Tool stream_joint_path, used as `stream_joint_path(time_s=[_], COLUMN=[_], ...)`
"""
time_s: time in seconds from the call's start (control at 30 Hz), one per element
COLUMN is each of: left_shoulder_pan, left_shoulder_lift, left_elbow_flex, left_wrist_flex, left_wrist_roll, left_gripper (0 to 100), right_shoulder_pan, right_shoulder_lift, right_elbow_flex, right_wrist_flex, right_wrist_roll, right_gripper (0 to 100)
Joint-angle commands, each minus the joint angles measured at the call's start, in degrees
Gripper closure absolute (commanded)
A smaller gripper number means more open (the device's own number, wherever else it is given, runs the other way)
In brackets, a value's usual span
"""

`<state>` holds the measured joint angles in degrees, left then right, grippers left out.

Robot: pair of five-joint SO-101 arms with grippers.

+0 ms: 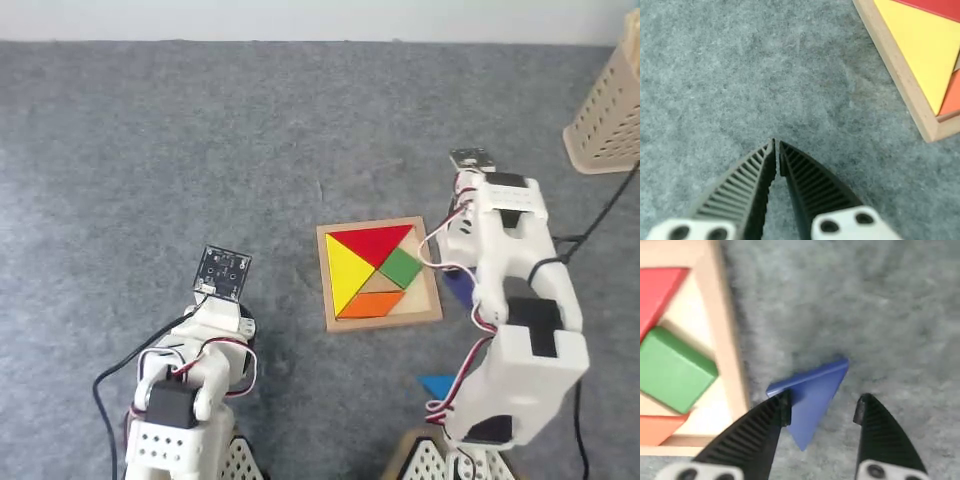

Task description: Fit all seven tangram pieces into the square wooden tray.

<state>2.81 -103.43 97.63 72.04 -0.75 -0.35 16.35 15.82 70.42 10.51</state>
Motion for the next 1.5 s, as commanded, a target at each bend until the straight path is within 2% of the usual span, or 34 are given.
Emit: stream_joint_path(time_s=[0.0, 0.17, 0.33, 0.53, 0.6, 0.7, 0.87, 0.97, 1.13, 1.47], left_shoulder_pan=[0.4, 0.4, 0.4, 0.4, 0.4, 0.4, 0.4, 0.4, 0.4, 0.4], left_shoulder_lift=[-1.2, -1.2, -1.2, -1.2, -1.2, -1.2, -1.2, -1.2, -1.2, -1.2], left_elbow_flex=[-1.1, -1.1, -1.1, -1.1, -1.1, -1.1, -1.1, -1.1, -1.1, -1.1], left_wrist_flex=[0.4, 0.4, 0.4, 0.4, 0.4, 0.4, 0.4, 0.4, 0.4, 0.4], left_wrist_roll=[0.4, 0.4, 0.4, 0.4, 0.4, 0.4, 0.4, 0.4, 0.4, 0.4], left_gripper=[99, 99, 99, 99, 99, 99, 99, 99, 99, 99], right_shoulder_pan=[-2.5, 0.0, 4.3, -3.6, -6.2, -6.4, -6.3, -6.8, -9.0, -11.3], right_shoulder_lift=[-0.2, -4.3, -14.9, -25.0, -25.5, -26.1, -26.7, -26.9, -26.4, -26.6], right_elbow_flex=[1.1, 1.5, 2.6, 11.4, 12.8, 13.3, 16.4, 20.3, 29.5, 42.7], right_wrist_flex=[-0.8, -0.8, -0.2, -2.8, -1.5, 6.9, 18.4, 20.6, 17.6, 0.9], right_wrist_roll=[1.3, 1.1, -1.5, -1.9, 2.3, 10.5, 43.4, 53.0, 59.8, 58.9], right_gripper=[77.7, 77.8, 77.8, 77.9, 77.9, 77.9, 77.9, 78.0, 83.3, 80.1])
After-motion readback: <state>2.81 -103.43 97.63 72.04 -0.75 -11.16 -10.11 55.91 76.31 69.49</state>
